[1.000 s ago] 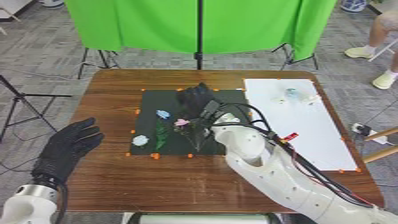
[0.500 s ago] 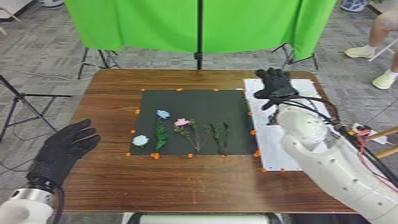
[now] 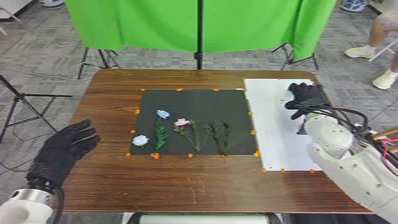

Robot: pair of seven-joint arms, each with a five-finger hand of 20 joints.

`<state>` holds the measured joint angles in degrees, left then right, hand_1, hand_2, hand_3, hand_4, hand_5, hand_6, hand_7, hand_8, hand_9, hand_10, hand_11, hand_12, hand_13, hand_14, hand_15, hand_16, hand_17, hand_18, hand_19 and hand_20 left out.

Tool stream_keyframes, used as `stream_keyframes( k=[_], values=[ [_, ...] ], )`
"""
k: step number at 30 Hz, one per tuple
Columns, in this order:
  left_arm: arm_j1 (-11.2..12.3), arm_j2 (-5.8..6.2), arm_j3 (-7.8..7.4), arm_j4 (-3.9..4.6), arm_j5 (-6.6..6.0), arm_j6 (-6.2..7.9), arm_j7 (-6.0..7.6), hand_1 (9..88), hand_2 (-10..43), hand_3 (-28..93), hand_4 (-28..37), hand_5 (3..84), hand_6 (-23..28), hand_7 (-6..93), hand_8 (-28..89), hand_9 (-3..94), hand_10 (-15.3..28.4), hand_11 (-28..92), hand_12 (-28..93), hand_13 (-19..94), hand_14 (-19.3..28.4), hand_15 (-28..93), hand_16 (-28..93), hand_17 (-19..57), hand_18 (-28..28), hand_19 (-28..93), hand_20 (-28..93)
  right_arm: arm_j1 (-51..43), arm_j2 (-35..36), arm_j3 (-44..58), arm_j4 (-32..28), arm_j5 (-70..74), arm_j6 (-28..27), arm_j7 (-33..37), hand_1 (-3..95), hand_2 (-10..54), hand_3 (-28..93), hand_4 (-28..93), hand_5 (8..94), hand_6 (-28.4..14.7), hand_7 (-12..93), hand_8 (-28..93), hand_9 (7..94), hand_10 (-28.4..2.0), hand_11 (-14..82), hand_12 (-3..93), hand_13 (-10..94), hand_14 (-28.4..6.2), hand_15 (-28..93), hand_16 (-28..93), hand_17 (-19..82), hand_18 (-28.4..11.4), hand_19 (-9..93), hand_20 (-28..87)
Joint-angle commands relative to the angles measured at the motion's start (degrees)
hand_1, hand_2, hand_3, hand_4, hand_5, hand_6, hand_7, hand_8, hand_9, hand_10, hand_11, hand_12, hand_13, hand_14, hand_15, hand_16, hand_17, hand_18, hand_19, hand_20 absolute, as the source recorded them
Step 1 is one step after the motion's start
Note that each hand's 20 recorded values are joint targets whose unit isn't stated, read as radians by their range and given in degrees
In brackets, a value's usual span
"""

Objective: Arrange flowers

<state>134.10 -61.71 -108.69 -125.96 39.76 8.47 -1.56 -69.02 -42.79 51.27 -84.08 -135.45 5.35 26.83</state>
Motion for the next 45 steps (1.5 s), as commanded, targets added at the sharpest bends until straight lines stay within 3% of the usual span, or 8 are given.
stream_keyframes(
  k=[1, 9, 11, 16, 19, 27, 35, 45],
  values=[
    [0.63, -0.49, -0.22, 0.09, -0.06, 0.31, -0.58, 32.6, 3.0, 72, -28.3, 38.2, 4.9, 33.4, -16, 35.9, 15.1, 37, 10, 30, 17.5, 51, -8, -5.1, 22.9, 63, -4, 1.3, -0.8, -0.95, 0.77, -2.09, 1.59, -0.91, 29.1, -9.5, 92, -28, 35.1, -4.8, 35, -21, 40.2, -11.6, 42.8, 21.6, 46, -6.3, 54, 14, 19, -16.3, 65, 23],
    [0.74, -0.09, -0.1, 0.08, -0.36, 0.41, -0.3, 32.6, 3.1, 72, -28.3, 38.1, 4.9, 33.3, -16, 35.9, 15.1, 37, 10, 30, 17.5, 51, -8, -5.1, 23.0, 63, -4, 3.64, -1.68, -2.45, 3.12, -1.05, -4.26, -2.63, 32.6, -9.5, 89, -28, 42.9, -1.5, 38, -23, 49.4, -9.1, 46.2, 20.9, 54, -5.0, 56, 15, 22, -15.2, 69, 28],
    [0.82, -0.04, -0.05, 0.04, -0.46, 0.47, -0.13, 32.6, 3.1, 72, -28.3, 38.1, 5.0, 33.1, -16, 35.8, 15.1, 37, 10, 30, 17.5, 51, -8, -5.1, 23.0, 63, -4, 4.09, -1.8, -3.1, 3.66, -1.37, -3.49, -3.5, 35.0, -9.5, 88, -28, 46.5, -0.2, 39, -24, 54.3, -8.3, 45.6, 21.8, 58, -4.2, 56, 16, 23, -14.7, 71, 29],
    [0.85, -0.08, -0.09, 0.0, -0.4, 0.59, -0.31, 32.6, 3.2, 72, -28.3, 38.2, 5.0, 33.0, -16, 35.8, 15.1, 37, 10, 30, 17.5, 51, -8, -5.1, 23.0, 63, -4, 4.7, -1.74, -5.27, 4.97, -2.2, 4.79, -6.92, 45.9, -9.5, 78, -28, 59.9, 2.3, 48, -15, 77.6, -3.8, 23.7, 42.5, 73, -1.7, 50, 31, 30, -14.6, 73, 34],
    [0.65, -0.08, 0.02, 0.08, -0.43, 0.56, -0.33, 32.6, 3.2, 72, -28.3, 38.2, 5.0, 33.0, -16, 35.8, 15.1, 37, 10, 30, 17.4, 50, -8, -5.1, 22.9, 63, -4, 4.61, -1.6, -5.53, 4.46, -2.22, 7.35, -8.27, 48.4, -8.6, 78, -28, 69.2, 3.5, 48, -13, 86.1, -3.0, 22.9, 44.1, 80, -2.2, 53, 26, 33, -15.2, 76, 36],
    [0.94, -0.49, -0.12, -0.08, -0.22, 0.55, -0.15, 32.6, 3.3, 72, -28.3, 38.1, 5.0, 32.9, -16, 35.7, 15.1, 37, 10, 30, 17.4, 50, -8, -5.1, 22.9, 63, -4, 3.29, -1.99, -4.75, -2.78, -0.5, 10.16, -11.66, 48.0, -9.5, 82, -28, 73.4, 2.4, 46, -12, 89.0, -2.1, 23.6, 44.8, 83, -1.9, 53, 27, 34, -15.5, 77, 38],
    [0.2, -0.91, 0.4, 0.1, -0.02, 0.06, -0.75, 32.6, 3.5, 72, -28.3, 38.1, 4.9, 32.6, -16, 35.7, 14.9, 37, 10, 30, 17.3, 50, -8, -5.1, 22.9, 63, -4, 2.31, -6.11, -7.53, -11.57, -1.78, 5.79, -19.92, 46.8, -9.5, 85, -28, 73.6, 2.1, 46, -12, 89.4, -2.3, 21.8, 46.2, 83, -1.8, 53, 28, 34, -15.5, 77, 38],
    [0.03, -0.97, 0.46, 0.17, 0.07, 0.2, -1.06, 32.6, 3.6, 72, -28.2, 37.9, 4.9, 31.8, -16, 35.4, 14.7, 36, 10, 30, 17.1, 49, -7, -5.1, 22.8, 63, -3, 5.01, -11.24, -13.73, -8.86, -4.38, 2.86, -21.86, 46.2, -9.5, 86, -28, 73.7, 2.1, 46, -12, 89.5, -2.3, 19.5, 48.1, 82, -1.4, 52, 31, 34, -15.2, 77, 38]
  ],
)
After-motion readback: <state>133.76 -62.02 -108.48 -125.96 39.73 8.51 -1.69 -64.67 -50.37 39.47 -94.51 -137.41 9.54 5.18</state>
